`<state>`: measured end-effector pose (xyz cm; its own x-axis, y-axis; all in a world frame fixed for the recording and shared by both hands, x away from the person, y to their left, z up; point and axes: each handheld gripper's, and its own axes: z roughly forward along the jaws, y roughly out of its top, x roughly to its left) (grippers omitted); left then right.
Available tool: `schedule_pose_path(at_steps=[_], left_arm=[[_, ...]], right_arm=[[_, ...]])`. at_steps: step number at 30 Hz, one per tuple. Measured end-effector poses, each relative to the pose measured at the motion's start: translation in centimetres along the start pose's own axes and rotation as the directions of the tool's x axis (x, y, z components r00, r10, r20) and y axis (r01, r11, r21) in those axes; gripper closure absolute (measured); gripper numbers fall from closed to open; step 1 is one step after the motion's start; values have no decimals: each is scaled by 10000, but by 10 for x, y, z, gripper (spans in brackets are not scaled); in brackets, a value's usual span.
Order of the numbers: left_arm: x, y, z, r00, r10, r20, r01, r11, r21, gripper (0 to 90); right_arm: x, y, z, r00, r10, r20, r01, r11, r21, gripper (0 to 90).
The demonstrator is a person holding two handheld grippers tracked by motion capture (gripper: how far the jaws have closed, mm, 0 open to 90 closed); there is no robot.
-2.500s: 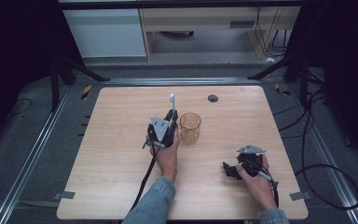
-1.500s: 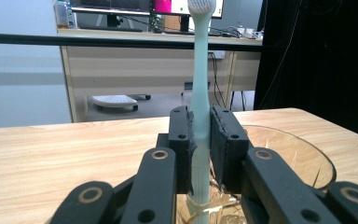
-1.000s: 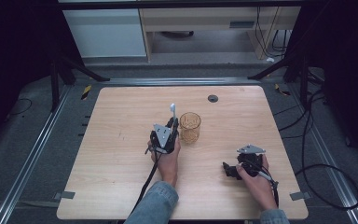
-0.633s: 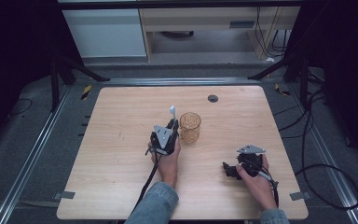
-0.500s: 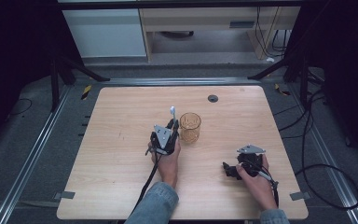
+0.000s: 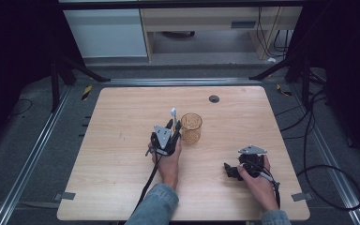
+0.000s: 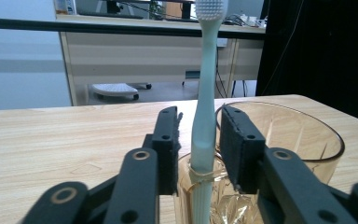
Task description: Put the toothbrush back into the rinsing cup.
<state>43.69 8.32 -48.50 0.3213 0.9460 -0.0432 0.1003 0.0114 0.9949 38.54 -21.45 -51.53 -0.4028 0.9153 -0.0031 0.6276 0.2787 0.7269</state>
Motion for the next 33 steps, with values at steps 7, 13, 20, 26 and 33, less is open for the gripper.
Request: schedule_pose_path(at_steps=[7,13,20,26,33], left_arm=[[-1,3,-3,9998,102,180,-103,9999,30,599],[-2,5,-5,9995,162,273,-164,9998,91,536],[1,8,-10,9988,141,467,-149,9997,170,433],[6,13,-17,9963,408,750,-439,9983,391,380],[12,16,-23,9875,701,1411,-848,9913,1009,280]], right_arm=[[0,0,0,10000,-4,-1,4,10000,0,6],[0,0,0,10000,1,0,-1,10000,3,6],[0,0,0,10000,26,-6,-26,10000,8,6],[0,0,0,10000,20,-2,-20,10000,8,6],[0,0,0,10000,23,-3,-23,10000,7,6]])
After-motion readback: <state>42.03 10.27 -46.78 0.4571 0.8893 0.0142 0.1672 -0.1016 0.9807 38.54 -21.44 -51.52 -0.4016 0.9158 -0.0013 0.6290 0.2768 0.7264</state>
